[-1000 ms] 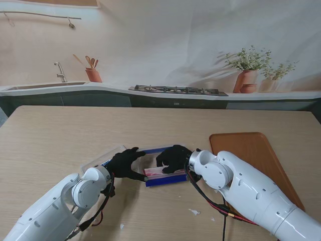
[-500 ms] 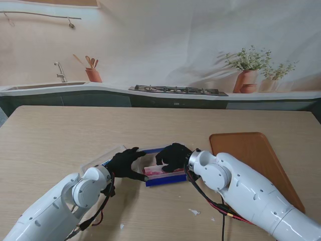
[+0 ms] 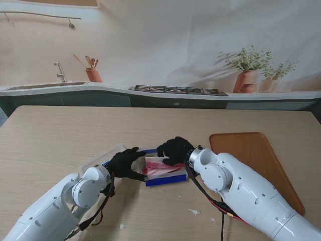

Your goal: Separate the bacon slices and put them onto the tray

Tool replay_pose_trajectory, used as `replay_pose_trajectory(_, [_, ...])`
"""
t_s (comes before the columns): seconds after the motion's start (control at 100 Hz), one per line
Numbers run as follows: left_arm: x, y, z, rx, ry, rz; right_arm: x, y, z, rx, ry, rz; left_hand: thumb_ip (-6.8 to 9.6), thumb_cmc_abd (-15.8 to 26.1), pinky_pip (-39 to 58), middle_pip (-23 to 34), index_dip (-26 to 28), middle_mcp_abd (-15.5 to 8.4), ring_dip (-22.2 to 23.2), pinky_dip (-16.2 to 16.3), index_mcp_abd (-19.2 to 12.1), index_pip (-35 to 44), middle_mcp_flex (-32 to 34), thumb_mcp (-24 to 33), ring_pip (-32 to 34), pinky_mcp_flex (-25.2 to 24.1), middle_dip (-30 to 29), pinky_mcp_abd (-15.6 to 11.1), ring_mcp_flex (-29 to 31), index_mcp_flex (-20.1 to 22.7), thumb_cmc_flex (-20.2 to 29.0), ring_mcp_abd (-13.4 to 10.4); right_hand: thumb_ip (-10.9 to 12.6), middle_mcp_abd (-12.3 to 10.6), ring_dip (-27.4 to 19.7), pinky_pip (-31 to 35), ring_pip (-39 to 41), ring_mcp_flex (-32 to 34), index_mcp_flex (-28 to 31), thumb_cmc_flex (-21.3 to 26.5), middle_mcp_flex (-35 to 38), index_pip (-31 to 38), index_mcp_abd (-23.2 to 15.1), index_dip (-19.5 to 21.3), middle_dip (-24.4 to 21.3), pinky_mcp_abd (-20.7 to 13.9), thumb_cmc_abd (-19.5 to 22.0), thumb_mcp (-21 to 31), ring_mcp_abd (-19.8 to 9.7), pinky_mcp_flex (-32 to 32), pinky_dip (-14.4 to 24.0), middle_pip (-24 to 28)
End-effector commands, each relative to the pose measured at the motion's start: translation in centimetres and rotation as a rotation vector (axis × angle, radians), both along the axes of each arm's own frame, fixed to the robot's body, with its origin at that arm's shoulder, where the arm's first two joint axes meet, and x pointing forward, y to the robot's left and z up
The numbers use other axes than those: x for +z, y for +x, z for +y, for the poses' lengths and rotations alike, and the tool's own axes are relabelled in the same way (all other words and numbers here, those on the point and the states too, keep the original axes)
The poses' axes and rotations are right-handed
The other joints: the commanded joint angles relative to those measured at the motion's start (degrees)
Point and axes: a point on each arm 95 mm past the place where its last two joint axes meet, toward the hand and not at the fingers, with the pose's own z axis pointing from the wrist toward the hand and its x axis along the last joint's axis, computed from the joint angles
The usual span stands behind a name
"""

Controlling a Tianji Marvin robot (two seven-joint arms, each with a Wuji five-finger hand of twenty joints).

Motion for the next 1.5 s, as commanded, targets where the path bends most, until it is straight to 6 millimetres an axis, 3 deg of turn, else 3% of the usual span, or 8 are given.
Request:
replay_pose_trajectory(0.0, [-1.4,-0.8,-0.1,-0.016,0.021,0.041,0.6,-0.2,0.5,-0.008,0.018,-0.013,1.18,-0.1,-1.4,3.0,-0.5,-5.8,-1.0,-0.1,2.3,-0.3,1.9,6.4,-0.5,-0.5,-0.7,-0.2,-1.8,-0.1,5.0,-1.1,0.3,-0.2,1.0,-4.2,1.4,0.7,0.1,4.5,1.2,3.4,-0.2,2.0,1.2,1.9,3.0,3.5,1.1,-1.1,-0.8,1.9])
replay_pose_trajectory(0.25, [-1.3,-0.8,-0.1,-0.014,0.020,0.037,3.0,-0.5,0.0,-0.054,0.109,-0.073,1.11,0.0,-1.4,2.9,-0.5,-5.9,-0.8,0.1,2.2,-0.3,2.0,6.6,-0.5,-0.5,-0.5,-0.1,-1.8,-0.1,4.9,-1.3,0.3,0.1,1.4,-4.0,2.1,0.7,0.0,4.8,1.1,3.4,0.3,2.6,1.4,1.9,3.2,3.5,1.6,-1.1,-0.7,2.0])
replay_pose_trajectory(0.49, [-1.4,-0.8,-0.1,-0.019,0.020,0.039,5.5,-0.8,-2.0,-0.032,0.083,-0.149,1.10,0.0,-1.4,2.9,-0.5,-5.9,-0.8,0.2,2.2,-0.3,2.0,6.6,-0.5,-0.6,-0.4,0.0,-1.8,-0.2,4.8,-1.2,-0.2,0.1,1.6,-4.5,2.1,-0.5,0.0,5.1,0.3,3.3,-1.0,3.1,1.9,1.7,4.3,2.8,1.5,-2.0,-0.8,1.9])
replay_pose_trajectory(0.69, [-1.3,-0.8,-0.1,-0.017,0.018,0.036,7.3,-1.1,-5.7,-0.061,0.011,-0.220,1.10,0.1,-1.4,2.8,-0.5,-5.8,-0.7,0.3,2.2,-0.3,2.0,6.5,-0.5,-0.6,-0.4,0.0,-1.7,-0.2,4.8,-1.3,-0.2,-0.2,1.8,-5.0,2.1,-0.8,0.0,5.2,0.2,3.0,-1.5,3.4,2.2,1.7,4.5,2.5,1.2,-2.1,-0.9,1.8])
replay_pose_trajectory(0.9, [-1.3,-0.7,-0.1,-0.013,0.016,0.036,8.3,-2.1,-11.7,-0.135,-0.111,-0.247,1.12,0.2,-1.4,2.8,-0.5,-6.0,-0.7,0.4,2.3,-0.4,1.9,6.5,-0.6,-0.6,-0.4,0.0,-1.8,-0.2,4.8,-1.6,-0.1,-0.5,1.8,-6.1,1.9,-1.0,0.0,5.3,0.1,2.8,-1.8,3.6,2.4,1.8,4.8,2.1,1.0,-2.3,-1.0,1.6])
replay_pose_trajectory(1.19, [-1.3,-0.8,-0.3,-0.015,0.021,0.033,6.3,-3.6,-18.2,-0.272,-0.250,-0.219,1.13,0.3,-1.4,2.7,-0.5,-6.0,-0.6,0.5,2.2,-0.4,1.9,6.4,-0.6,-0.5,-0.4,0.0,-1.7,-0.3,4.8,-1.7,0.0,-0.4,1.9,-8.4,1.6,-1.6,0.1,5.5,-0.3,2.4,-2.2,3.7,2.8,2.0,5.1,1.3,1.0,-1.9,-0.9,1.3])
replay_pose_trajectory(1.49, [-1.4,-0.8,-0.4,-0.016,0.026,0.039,1.8,-2.8,-20.1,-0.346,-0.272,-0.335,1.15,0.5,-1.3,2.6,-0.5,-6.0,-0.6,0.6,2.3,-0.4,1.9,6.4,-0.6,-0.6,-0.3,0.0,-1.8,-0.3,4.8,-1.7,-0.1,-1.7,1.4,-10.9,0.6,-1.9,0.1,4.8,-0.7,2.0,-4.9,4.0,2.0,2.1,4.9,1.1,0.0,1.0,2.1,1.2])
